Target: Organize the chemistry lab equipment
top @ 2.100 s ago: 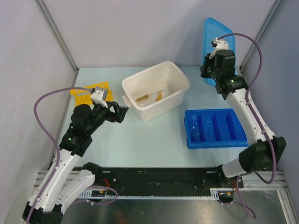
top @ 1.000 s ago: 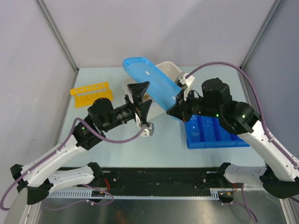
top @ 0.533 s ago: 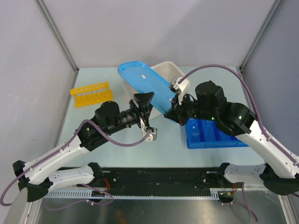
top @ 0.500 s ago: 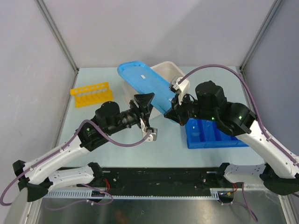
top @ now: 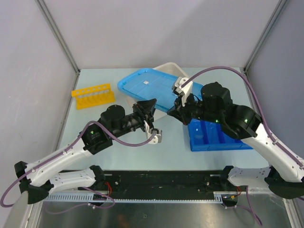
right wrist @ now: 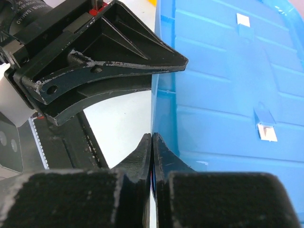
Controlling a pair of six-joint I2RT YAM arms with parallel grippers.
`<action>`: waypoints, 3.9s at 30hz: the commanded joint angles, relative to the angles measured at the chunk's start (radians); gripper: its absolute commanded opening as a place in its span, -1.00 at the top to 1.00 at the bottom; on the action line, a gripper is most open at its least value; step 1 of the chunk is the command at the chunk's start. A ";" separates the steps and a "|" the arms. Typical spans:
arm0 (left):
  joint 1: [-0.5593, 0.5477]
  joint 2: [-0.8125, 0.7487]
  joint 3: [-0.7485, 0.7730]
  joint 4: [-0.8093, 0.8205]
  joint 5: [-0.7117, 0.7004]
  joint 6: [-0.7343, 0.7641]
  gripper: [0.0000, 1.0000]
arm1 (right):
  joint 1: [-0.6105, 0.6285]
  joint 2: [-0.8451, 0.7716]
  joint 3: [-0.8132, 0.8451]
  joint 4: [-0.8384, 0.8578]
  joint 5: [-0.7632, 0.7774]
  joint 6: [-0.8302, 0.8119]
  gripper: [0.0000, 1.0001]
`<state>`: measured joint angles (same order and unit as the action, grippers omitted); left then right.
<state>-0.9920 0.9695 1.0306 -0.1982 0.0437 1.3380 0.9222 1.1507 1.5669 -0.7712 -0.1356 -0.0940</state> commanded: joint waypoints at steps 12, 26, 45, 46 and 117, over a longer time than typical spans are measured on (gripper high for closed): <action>-0.013 0.021 0.208 0.064 -0.118 -0.407 1.00 | -0.034 -0.193 -0.067 0.468 0.205 -0.029 -0.45; 0.040 -0.011 0.330 0.061 -0.092 -0.954 1.00 | -0.192 -0.313 -0.159 0.492 0.196 0.019 -0.99; 0.588 -0.014 0.236 0.017 0.798 -1.691 1.00 | -0.904 -0.086 -0.159 0.525 -0.897 0.410 -0.99; 0.603 -0.014 0.226 0.017 0.832 -1.707 1.00 | -0.909 -0.068 -0.159 0.527 -0.924 0.421 -0.99; 0.795 -0.186 -0.020 -0.075 0.100 -1.577 -0.94 | -0.601 0.573 -0.259 1.704 -0.154 1.490 1.00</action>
<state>-0.2043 0.7864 1.0225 -0.3023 0.1917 -0.2276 0.3054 1.7027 1.3155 0.8227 -0.4221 1.3773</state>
